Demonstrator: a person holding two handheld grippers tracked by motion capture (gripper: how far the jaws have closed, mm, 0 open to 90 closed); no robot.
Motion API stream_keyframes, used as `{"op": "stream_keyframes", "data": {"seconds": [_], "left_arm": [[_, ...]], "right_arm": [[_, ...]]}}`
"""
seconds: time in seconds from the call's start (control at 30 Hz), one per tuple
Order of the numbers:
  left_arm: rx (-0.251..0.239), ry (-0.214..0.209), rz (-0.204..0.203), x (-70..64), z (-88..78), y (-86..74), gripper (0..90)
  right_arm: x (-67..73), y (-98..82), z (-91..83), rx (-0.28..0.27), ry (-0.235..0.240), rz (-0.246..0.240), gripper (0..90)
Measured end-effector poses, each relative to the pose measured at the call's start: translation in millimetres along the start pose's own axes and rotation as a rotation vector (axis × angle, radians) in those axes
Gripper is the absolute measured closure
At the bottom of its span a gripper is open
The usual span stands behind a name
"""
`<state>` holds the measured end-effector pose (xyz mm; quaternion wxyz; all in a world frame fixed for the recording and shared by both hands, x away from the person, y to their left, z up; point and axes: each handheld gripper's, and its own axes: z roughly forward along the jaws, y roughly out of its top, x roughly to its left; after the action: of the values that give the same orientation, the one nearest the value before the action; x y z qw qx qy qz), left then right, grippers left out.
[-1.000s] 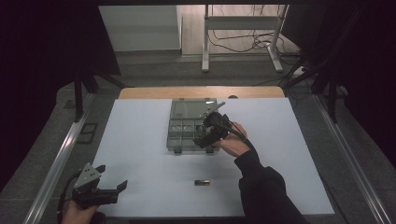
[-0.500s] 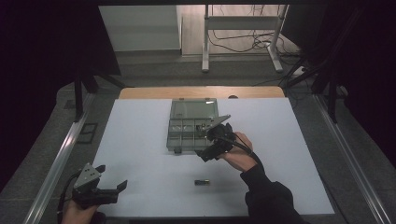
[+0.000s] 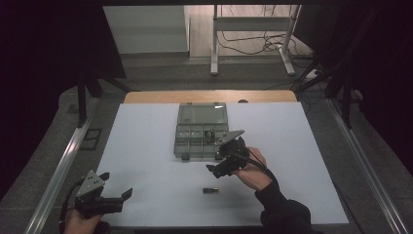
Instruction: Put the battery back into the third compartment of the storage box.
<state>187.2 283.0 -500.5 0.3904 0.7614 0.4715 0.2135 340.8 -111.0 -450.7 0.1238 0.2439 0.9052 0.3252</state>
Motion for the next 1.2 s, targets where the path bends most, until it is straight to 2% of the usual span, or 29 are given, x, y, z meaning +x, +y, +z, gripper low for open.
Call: {"op": "stream_keyframes", "data": {"seconds": [0.27, 0.47, 0.57, 0.73, 1.0, 1.2], "left_arm": [[0.001, 0.002, 0.003, -0.1, -0.1, -0.3, 1.8], [0.002, 0.004, 0.005, -0.6, -0.6, -0.5, 1.8], [0.001, 0.005, 0.004, -0.5, -1.2, -0.9, 1.8], [0.001, 0.007, 0.004, -1.0, -1.7, -1.3, 1.8], [0.001, 0.009, 0.008, -1.5, -2.7, -1.7, 1.8], [0.001, 0.008, 0.010, -1.8, -2.7, -1.7, 1.9]], "right_arm": [[11.2, -7.8, -1.4, 0.041, 0.007, 0.003, 1.8], [18.9, -12.3, -0.4, 0.071, 0.055, 0.013, 2.2], [26.4, -15.1, 1.2, 0.095, 0.033, -0.005, 8.0], [34.5, -21.1, 4.7, 0.111, 0.038, -0.018, 17.3], [46.1, -29.8, 12.9, 0.148, 0.095, -0.047, 35.5], [54.5, -36.0, 22.9, 0.201, 0.168, -0.073, 50.1]]}}
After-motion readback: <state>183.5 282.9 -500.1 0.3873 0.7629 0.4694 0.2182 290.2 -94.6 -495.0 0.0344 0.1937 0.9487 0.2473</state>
